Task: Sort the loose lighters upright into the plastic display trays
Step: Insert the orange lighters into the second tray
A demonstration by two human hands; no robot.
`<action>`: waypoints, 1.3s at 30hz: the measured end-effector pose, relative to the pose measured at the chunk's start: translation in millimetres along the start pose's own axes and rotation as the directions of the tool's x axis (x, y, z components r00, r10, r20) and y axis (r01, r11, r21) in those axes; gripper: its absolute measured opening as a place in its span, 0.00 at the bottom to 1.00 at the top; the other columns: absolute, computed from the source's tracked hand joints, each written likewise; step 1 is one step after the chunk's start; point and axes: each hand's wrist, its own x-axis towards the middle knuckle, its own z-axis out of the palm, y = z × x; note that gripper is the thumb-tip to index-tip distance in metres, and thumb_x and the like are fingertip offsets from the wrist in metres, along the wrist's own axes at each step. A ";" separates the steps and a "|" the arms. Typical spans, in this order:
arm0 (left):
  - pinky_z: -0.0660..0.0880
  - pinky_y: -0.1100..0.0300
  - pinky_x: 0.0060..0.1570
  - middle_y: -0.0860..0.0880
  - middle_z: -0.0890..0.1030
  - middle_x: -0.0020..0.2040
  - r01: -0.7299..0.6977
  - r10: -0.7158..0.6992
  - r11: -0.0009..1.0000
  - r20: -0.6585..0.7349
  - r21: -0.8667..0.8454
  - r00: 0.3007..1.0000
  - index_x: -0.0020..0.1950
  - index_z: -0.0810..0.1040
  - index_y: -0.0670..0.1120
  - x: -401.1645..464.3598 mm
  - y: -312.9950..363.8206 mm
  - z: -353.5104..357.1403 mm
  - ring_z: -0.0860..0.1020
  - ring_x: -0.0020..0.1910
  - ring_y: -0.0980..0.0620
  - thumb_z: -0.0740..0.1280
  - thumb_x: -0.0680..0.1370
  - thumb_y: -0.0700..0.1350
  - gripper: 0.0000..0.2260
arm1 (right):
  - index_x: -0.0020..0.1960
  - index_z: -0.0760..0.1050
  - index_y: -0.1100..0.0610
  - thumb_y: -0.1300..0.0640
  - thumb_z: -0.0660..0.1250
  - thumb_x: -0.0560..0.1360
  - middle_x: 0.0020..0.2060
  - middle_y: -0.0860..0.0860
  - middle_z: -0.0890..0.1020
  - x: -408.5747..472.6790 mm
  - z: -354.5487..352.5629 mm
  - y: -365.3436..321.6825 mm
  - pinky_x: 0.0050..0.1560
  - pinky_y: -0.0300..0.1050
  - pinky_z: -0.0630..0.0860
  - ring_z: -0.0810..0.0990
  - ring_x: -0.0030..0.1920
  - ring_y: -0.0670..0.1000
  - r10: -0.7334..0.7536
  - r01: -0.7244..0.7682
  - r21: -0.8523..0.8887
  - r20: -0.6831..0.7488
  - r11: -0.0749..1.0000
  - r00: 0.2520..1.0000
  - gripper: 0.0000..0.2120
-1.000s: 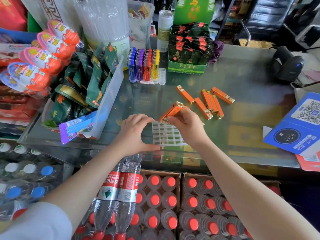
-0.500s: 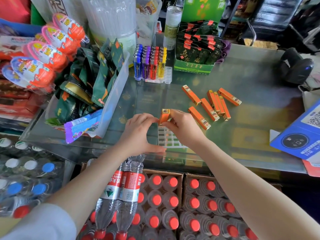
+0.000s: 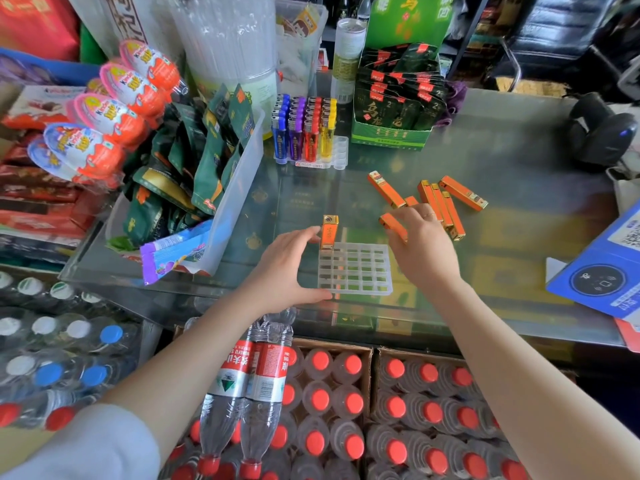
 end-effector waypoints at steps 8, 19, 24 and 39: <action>0.57 0.59 0.65 0.52 0.65 0.69 0.043 -0.043 0.999 0.011 0.030 0.999 0.71 0.57 0.50 2.7 6.1 1.1 0.62 0.67 0.54 0.74 0.65 0.55 0.40 | 0.53 0.71 0.62 0.63 0.59 0.76 0.51 0.58 0.76 4.6 8.4 5.7 0.40 0.51 0.74 0.75 0.53 0.61 -0.013 0.054 -0.318 0.129 0.947 0.992 0.07; 0.58 0.60 0.64 0.51 0.66 0.68 0.066 -0.066 0.997 -0.020 0.026 0.998 0.70 0.60 0.49 2.3 4.8 3.8 0.63 0.66 0.54 0.75 0.63 0.55 0.40 | 0.55 0.68 0.57 0.64 0.61 0.76 0.42 0.51 0.78 -11.4 -3.9 7.1 0.38 0.40 0.70 0.74 0.36 0.48 -0.255 0.231 0.452 -0.007 0.862 0.967 0.09; 0.59 0.59 0.65 0.51 0.68 0.67 0.049 -0.048 0.999 -0.028 0.025 0.998 0.70 0.60 0.48 2.3 4.2 5.0 0.64 0.66 0.54 0.75 0.63 0.55 0.41 | 0.60 0.68 0.53 0.64 0.60 0.76 0.46 0.45 0.80 -16.2 -1.5 -14.8 0.47 0.37 0.75 0.79 0.41 0.49 -0.205 0.059 0.711 0.121 0.700 0.971 0.14; 0.57 0.65 0.60 0.51 0.68 0.68 0.004 -0.004 1.000 -0.016 0.026 1.000 0.69 0.61 0.49 1.8 -2.8 4.2 0.65 0.66 0.53 0.74 0.64 0.56 0.39 | 0.44 0.74 0.57 0.59 0.72 0.69 0.35 0.51 0.80 -16.7 17.9 -51.8 0.35 0.31 0.74 0.78 0.31 0.42 -0.097 0.030 0.563 0.089 0.826 0.991 0.08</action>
